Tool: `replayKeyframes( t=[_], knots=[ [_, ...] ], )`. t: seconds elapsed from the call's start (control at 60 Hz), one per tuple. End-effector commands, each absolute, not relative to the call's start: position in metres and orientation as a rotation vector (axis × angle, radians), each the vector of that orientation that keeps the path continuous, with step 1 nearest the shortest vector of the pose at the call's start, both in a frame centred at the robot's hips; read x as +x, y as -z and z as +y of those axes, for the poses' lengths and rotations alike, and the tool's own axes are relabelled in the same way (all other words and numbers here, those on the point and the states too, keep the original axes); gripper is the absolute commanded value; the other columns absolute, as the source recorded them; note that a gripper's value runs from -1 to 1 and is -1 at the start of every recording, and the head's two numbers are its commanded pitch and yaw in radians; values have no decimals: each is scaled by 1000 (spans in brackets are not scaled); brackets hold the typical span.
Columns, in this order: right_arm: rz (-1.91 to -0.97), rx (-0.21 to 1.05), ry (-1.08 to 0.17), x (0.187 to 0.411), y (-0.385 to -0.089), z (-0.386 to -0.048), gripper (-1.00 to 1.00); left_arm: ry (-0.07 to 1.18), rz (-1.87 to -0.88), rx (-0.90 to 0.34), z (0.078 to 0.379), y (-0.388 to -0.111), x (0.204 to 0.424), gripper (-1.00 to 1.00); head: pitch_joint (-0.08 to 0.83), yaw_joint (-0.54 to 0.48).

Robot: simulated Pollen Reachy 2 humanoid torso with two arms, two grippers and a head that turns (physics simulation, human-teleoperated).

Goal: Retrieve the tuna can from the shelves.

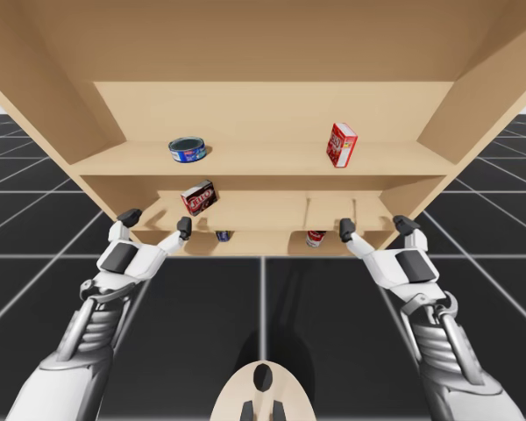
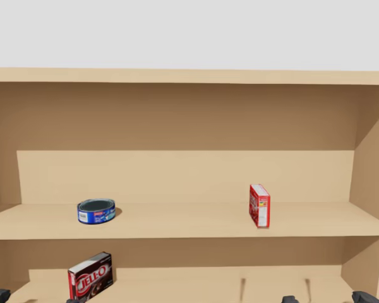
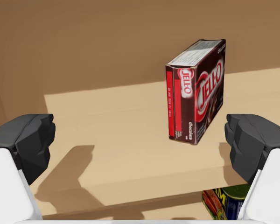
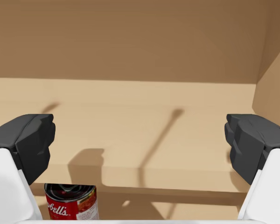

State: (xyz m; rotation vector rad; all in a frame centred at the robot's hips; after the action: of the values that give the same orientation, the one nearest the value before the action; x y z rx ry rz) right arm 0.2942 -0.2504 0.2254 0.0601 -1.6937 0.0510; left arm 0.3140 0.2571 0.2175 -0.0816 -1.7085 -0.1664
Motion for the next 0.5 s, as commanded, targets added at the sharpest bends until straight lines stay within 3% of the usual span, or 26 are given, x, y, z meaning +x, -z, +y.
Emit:
replayKeyframes(
  t=[0.017, 0.233, 0.5],
  knots=[
    [-1718, 44, 25, 292, -223, -246, -1000, 170, -1707, -74, 256, -218, 313, -1000, 9, -35],
    [-1710, 36, 3, 292, -228, -249, -1000, 173, -1712, -76, 254, -219, 311, -1000, 72, 3],
    [-1732, 7, -6, 290, -229, -249, -1000, 186, -1720, -82, 248, -224, 305, -1000, 167, 211]
  ],
)
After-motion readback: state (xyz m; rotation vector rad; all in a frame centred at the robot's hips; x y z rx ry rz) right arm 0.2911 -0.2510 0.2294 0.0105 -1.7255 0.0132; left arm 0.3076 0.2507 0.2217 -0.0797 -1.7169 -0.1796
